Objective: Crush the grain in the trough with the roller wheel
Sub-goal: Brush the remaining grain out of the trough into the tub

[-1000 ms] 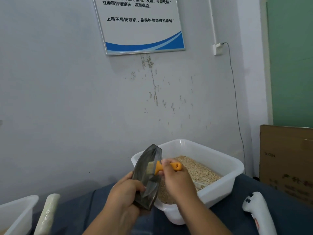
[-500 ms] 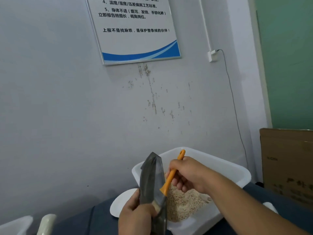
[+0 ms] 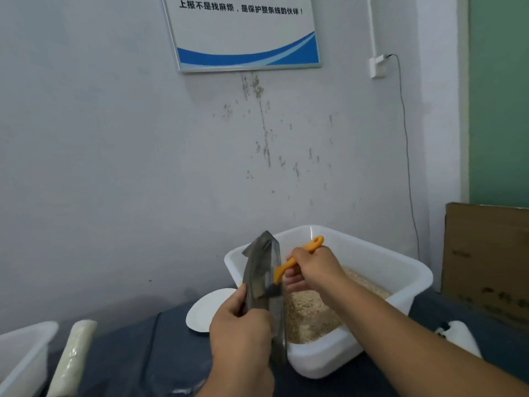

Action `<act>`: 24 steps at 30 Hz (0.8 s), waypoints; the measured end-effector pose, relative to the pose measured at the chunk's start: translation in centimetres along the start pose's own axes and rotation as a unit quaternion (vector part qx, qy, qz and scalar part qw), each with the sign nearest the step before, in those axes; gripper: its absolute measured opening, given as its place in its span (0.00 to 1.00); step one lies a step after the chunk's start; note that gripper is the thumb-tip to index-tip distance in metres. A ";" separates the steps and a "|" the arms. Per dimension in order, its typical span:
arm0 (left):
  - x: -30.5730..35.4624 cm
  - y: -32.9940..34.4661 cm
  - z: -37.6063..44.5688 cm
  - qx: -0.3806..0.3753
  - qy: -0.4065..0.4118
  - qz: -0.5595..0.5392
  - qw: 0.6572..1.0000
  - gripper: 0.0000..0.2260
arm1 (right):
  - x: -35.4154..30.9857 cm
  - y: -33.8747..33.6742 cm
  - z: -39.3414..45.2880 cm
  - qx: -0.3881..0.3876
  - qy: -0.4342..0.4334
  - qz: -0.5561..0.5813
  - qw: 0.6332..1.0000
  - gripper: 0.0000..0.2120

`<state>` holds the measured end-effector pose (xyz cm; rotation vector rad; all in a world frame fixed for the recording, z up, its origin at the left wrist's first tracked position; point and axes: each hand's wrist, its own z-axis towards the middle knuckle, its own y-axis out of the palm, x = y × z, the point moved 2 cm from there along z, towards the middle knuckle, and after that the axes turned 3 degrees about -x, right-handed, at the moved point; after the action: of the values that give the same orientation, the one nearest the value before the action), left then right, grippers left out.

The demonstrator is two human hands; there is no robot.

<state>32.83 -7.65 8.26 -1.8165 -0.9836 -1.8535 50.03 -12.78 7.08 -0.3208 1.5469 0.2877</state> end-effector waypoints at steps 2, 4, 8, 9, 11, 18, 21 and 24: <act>-0.1 0.1 -0.2 0.008 -0.008 -0.010 1.000 0.26 | -0.7 -1.6 0.0 0.082 -0.048 -0.042 0.995 0.15; -0.1 0.2 -0.1 0.004 -0.013 -0.005 1.000 0.27 | -1.5 -3.3 -0.2 0.091 -0.069 -0.008 0.993 0.13; -0.2 0.1 0.3 0.002 -0.011 0.005 1.000 0.28 | -1.5 -3.0 -1.0 -0.164 -0.020 0.038 0.985 0.12; -0.3 0.0 0.3 0.002 -0.009 0.008 1.000 0.28 | -1.3 -2.5 -0.9 -0.211 -0.008 0.033 0.977 0.13; -0.5 -0.1 0.4 0.000 0.004 0.030 1.000 0.28 | -0.9 -1.7 0.0 -0.213 0.006 0.013 0.977 0.13; 0.0 0.0 0.6 0.001 0.047 0.072 0.996 0.25 | 0.1 -0.6 4.2 -0.010 0.001 0.034 0.999 0.11; 0.2 0.0 0.7 0.002 0.050 0.078 0.996 0.25 | -0.4 -1.4 4.4 0.110 -0.077 -0.044 0.990 0.14; 0.0 0.1 0.9 0.005 0.049 0.074 0.996 0.23 | -1.0 -2.3 3.8 0.103 -0.093 0.003 0.990 0.13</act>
<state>33.54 -7.16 8.22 -1.7259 -0.8013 -1.8247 54.41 -13.44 8.11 -0.1236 1.3791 0.1558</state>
